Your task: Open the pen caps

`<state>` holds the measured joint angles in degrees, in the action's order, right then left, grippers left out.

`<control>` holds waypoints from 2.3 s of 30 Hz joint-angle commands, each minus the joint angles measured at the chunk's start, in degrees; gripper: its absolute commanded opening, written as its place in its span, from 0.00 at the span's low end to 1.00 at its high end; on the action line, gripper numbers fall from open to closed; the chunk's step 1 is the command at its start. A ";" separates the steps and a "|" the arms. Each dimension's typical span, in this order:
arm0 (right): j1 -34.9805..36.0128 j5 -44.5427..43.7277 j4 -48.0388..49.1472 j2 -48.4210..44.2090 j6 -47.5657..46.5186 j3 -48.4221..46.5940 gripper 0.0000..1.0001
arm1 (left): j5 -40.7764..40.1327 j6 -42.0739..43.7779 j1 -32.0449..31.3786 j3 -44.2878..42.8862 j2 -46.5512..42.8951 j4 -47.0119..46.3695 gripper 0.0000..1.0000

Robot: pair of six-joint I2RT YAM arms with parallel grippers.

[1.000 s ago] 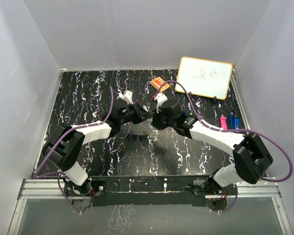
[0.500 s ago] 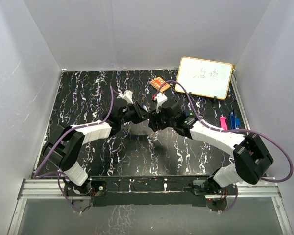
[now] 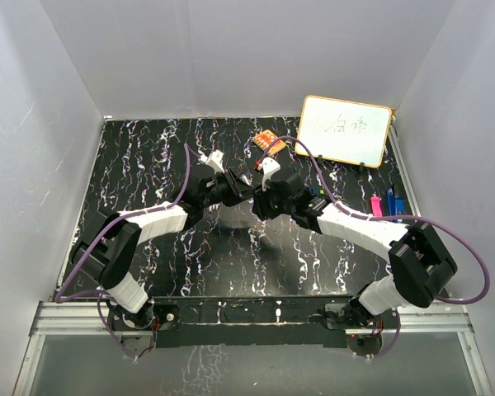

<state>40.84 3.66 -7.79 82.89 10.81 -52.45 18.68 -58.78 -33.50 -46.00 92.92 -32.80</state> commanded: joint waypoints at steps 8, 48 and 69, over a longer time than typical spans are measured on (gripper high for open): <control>0.28 0.53 4.01 -0.49 -0.17 -2.77 0.00 | -0.13 0.05 -0.31 -0.84 -4.47 0.24 0.00; -4.43 -11.38 -7.25 0.98 1.40 -6.79 0.00 | 3.80 26.95 28.47 -19.34 -2.82 43.30 0.00; -8.66 -12.12 -10.26 2.86 0.71 -9.43 0.00 | -0.35 31.52 31.52 -13.64 2.23 47.41 0.08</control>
<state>32.82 -7.40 -19.25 86.37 11.94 -58.87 18.35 -28.12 -2.87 -61.04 94.54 13.72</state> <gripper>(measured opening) 0.110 0.145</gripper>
